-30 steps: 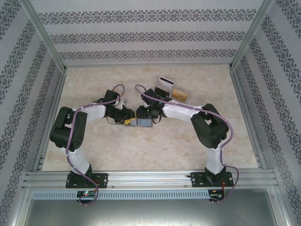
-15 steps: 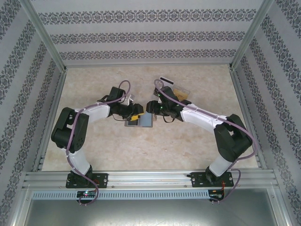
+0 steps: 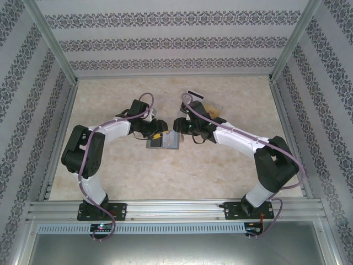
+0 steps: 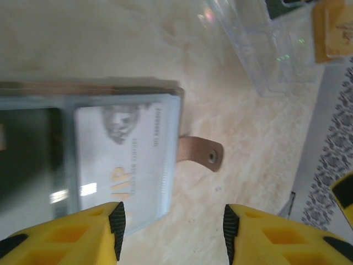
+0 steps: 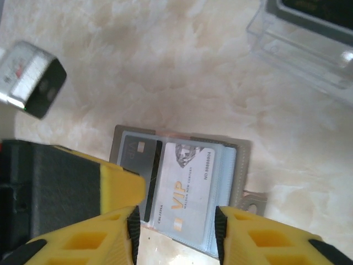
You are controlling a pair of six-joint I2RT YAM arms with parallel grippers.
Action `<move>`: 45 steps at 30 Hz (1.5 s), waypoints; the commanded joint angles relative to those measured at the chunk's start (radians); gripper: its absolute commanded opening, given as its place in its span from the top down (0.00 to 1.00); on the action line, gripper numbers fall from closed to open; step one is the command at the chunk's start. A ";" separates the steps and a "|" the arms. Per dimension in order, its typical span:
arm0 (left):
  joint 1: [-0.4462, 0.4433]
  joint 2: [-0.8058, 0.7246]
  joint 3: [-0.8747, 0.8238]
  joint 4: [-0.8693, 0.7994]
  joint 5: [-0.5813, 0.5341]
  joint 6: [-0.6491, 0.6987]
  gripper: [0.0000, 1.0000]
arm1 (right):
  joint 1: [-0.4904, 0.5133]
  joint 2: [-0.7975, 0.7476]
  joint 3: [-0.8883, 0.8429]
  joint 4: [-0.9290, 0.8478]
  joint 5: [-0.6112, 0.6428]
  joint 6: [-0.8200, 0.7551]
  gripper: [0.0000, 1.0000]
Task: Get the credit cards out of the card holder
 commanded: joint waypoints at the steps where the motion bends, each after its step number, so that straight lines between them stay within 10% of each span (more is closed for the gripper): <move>1: 0.032 -0.048 -0.018 -0.067 -0.088 0.010 0.53 | 0.037 0.062 0.046 -0.022 -0.007 -0.021 0.65; 45: 0.006 0.116 0.018 -0.015 0.033 0.021 0.73 | 0.070 0.336 0.163 -0.176 0.062 -0.020 0.75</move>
